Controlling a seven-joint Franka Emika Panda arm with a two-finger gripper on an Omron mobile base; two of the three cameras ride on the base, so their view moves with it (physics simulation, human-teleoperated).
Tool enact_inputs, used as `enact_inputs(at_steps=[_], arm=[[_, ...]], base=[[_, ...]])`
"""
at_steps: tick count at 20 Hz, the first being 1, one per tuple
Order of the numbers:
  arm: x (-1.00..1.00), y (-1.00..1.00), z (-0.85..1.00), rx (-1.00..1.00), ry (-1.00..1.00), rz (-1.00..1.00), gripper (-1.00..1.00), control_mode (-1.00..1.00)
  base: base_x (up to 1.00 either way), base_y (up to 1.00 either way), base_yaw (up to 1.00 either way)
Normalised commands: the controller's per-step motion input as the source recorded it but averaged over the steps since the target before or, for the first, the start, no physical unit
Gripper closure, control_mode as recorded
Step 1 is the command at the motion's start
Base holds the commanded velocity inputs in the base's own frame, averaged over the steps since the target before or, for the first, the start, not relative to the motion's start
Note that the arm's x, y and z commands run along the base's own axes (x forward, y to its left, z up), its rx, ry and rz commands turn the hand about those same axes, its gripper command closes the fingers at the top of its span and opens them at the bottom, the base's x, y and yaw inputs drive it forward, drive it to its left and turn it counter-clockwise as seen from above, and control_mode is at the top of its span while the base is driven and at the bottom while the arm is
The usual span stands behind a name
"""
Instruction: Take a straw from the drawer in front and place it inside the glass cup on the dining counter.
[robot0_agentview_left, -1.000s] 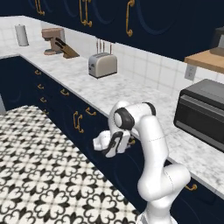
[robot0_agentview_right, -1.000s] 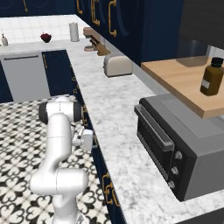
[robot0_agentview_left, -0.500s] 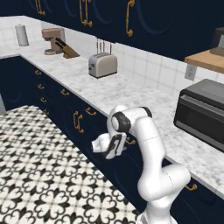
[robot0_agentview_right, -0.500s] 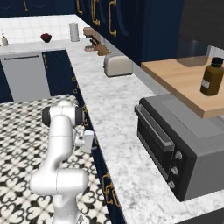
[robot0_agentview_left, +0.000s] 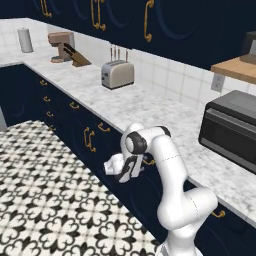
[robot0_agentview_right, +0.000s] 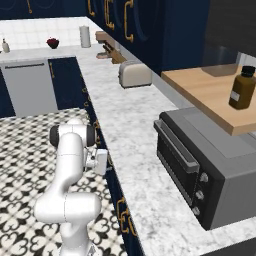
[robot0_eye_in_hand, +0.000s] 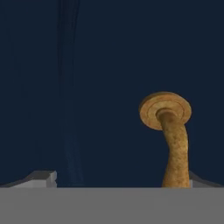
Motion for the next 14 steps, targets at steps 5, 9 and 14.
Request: enact_inputs(at_steps=[5, 9, 14], arm=[[0.24, -0.11, 0.02, 0.06, 0.00, 0.00, 1.00, -1.00], [-0.02, 0.00, 0.06, 0.08, 0.00, 0.01, 1.00, -1.00], [-0.22, 0.14, 0.04, 0.08, -0.01, 0.04, 1.00, -1.00]], base=[[0.00, 0.00, 0.00], [0.00, 0.00, 0.00], [0.00, 0.00, 0.00]])
